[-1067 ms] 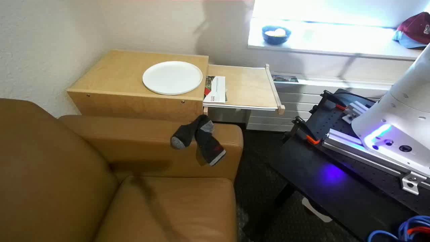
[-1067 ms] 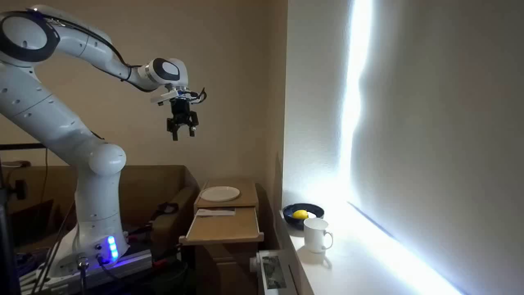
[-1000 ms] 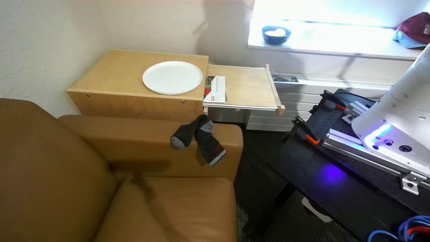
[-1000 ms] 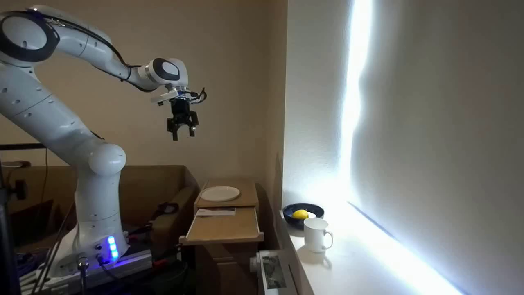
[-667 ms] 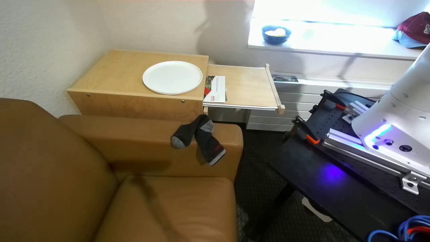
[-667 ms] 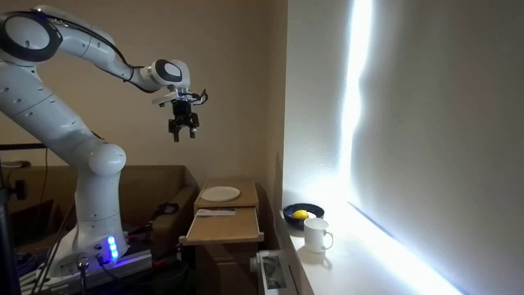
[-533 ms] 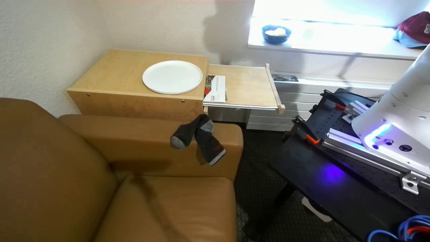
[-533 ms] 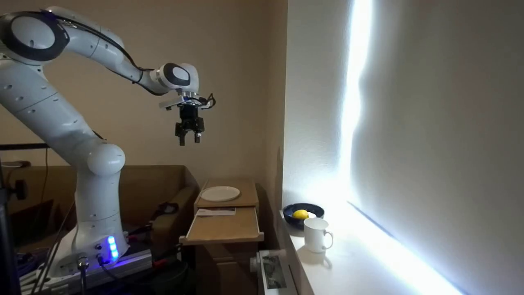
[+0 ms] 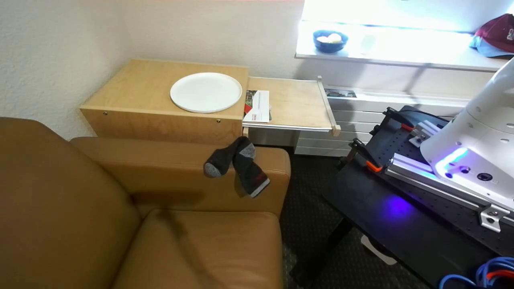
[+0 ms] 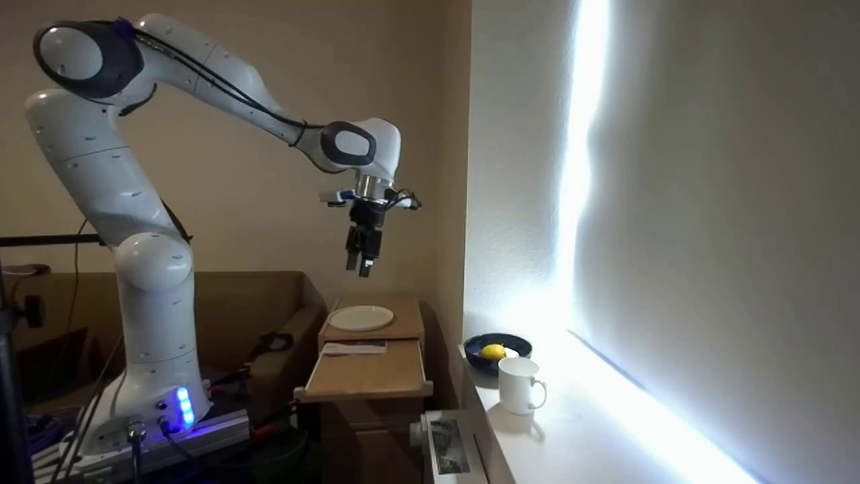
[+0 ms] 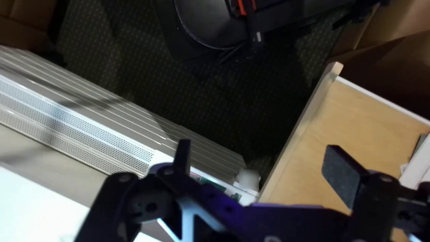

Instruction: Take the lemon out of the blue bowl and put it on the plate

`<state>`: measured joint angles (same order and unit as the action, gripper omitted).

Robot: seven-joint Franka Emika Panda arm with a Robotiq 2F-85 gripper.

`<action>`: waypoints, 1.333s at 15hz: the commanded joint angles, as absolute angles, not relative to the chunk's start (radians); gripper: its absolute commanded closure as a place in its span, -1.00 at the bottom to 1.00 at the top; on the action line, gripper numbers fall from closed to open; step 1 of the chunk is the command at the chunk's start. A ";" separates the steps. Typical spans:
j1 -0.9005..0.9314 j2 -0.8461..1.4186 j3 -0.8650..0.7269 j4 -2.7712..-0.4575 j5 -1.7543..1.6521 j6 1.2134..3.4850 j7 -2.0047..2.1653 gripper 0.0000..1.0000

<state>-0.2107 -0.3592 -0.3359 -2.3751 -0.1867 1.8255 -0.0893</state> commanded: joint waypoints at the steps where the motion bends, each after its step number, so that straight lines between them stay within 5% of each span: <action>1: -0.253 -0.324 -0.344 -2.338 -0.146 1.822 -0.106 -1.00; 5: -0.279 -0.229 -0.380 -2.240 -0.100 1.839 -0.091 -1.00; 12: -0.353 0.115 -0.470 -2.039 0.138 2.292 -0.044 -1.00; 20: -0.375 0.205 -0.381 -1.982 0.209 2.295 -0.025 -1.00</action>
